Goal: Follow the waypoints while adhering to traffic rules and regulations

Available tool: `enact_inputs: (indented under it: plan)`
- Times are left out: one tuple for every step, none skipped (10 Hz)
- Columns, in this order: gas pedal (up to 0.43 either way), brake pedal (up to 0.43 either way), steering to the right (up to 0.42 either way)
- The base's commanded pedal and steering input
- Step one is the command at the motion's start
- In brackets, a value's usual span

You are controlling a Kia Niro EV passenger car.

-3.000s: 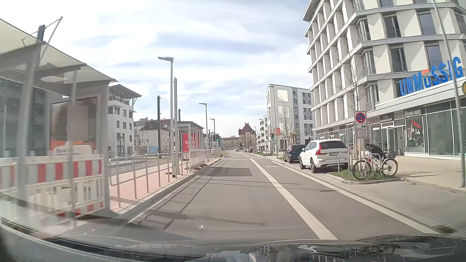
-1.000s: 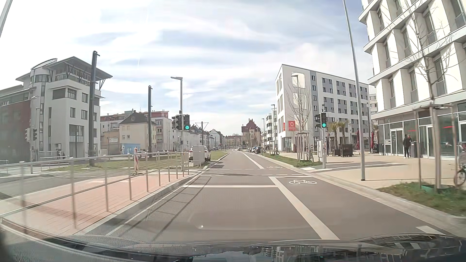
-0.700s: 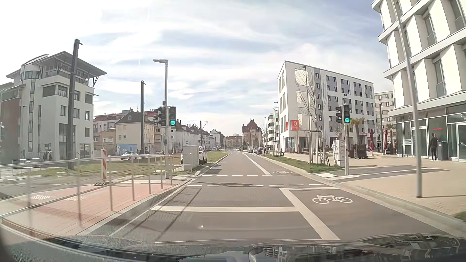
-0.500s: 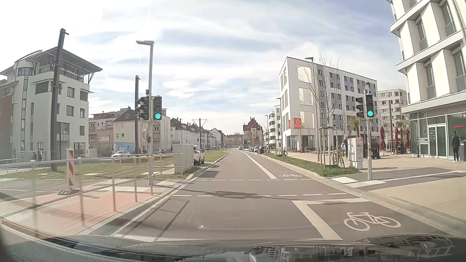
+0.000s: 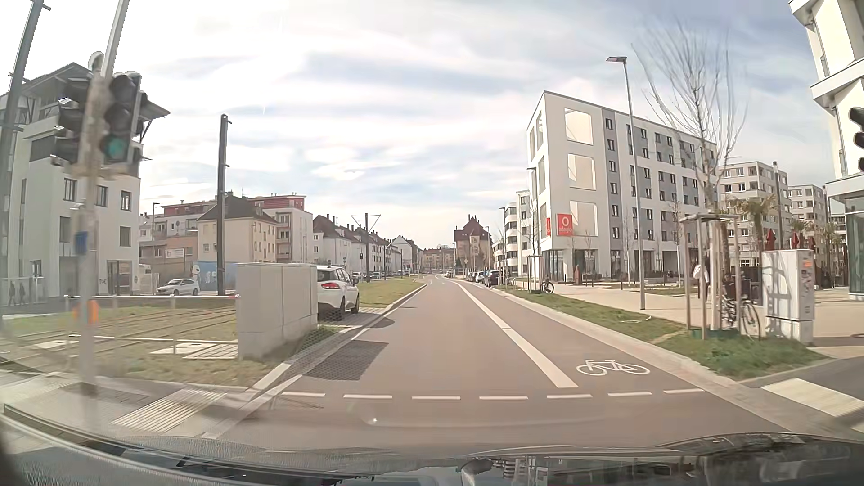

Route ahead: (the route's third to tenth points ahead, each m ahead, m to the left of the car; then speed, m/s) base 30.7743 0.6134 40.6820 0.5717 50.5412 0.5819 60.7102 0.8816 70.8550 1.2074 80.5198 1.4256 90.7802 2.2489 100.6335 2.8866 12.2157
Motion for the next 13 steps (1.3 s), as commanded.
enact_inputs:
  plan:
    - [0.079,0.0,-0.003]
    - [0.079,0.0,-0.003]
    - [0.079,0.0,-0.003]
    - [0.079,0.0,-0.003]
    - [0.079,0.0,-0.003]
    - [0.079,0.0,-0.002]
    - [0.079,0.0,-0.002]
    - [0.079,0.0,-0.002]
    - [0.079,0.0,-0.002]
    - [0.079,0.0,-0.001]
    - [0.079,0.0,-0.001]
    - [0.079,0.0,-0.001]
    - [0.079,0.0,-0.001]
